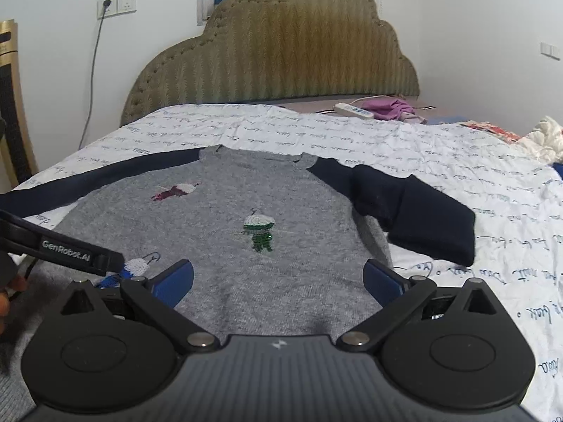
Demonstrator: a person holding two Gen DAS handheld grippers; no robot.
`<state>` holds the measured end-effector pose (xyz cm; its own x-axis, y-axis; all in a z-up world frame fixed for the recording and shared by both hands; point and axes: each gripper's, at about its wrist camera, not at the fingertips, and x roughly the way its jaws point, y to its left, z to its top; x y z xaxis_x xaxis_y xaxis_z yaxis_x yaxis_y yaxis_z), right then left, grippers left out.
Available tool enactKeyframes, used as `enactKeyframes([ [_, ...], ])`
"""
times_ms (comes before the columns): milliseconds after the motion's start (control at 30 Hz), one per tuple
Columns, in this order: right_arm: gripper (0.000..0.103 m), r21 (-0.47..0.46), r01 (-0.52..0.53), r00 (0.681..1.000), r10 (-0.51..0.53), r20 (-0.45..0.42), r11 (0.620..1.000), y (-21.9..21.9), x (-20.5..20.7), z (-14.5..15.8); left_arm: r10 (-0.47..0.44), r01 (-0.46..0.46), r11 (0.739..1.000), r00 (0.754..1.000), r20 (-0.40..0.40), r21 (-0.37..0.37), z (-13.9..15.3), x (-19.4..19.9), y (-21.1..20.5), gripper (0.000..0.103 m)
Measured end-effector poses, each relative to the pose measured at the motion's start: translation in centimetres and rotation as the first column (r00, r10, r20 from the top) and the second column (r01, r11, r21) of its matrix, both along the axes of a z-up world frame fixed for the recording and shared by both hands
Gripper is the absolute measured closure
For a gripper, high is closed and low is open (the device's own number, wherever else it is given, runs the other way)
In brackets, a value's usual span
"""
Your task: Fold small clothes
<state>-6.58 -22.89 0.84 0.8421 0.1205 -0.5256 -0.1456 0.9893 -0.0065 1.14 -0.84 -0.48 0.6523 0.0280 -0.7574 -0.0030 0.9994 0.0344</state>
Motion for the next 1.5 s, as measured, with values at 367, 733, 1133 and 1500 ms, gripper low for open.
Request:
enactKeyframes([
  [367,0.0,0.011,-0.018,1.0,0.019,-0.021,1.0,-0.4,0.2,-0.2,-0.005,0.004,0.999,1.0,0.018,0.035,0.2,0.3,-0.9,0.0],
  [733,0.0,-0.072,-0.046,0.999,0.046,0.008,0.996,0.2,0.0,-0.1,-0.022,0.022,0.998,1.0,0.007,0.058,-0.1,0.8,-1.8,0.0],
  [1133,0.0,-0.068,-0.002,1.0,0.001,-0.015,0.998,-1.0,0.7,-0.4,-0.03,0.029,0.996,0.999,0.011,0.084,-0.3,1.1,-2.5,0.0],
  [1500,0.0,-0.092,-0.044,0.999,0.045,0.011,0.995,-0.5,0.5,-0.3,-0.046,0.045,0.994,0.999,0.012,0.099,-0.2,1.5,-3.3,0.0],
])
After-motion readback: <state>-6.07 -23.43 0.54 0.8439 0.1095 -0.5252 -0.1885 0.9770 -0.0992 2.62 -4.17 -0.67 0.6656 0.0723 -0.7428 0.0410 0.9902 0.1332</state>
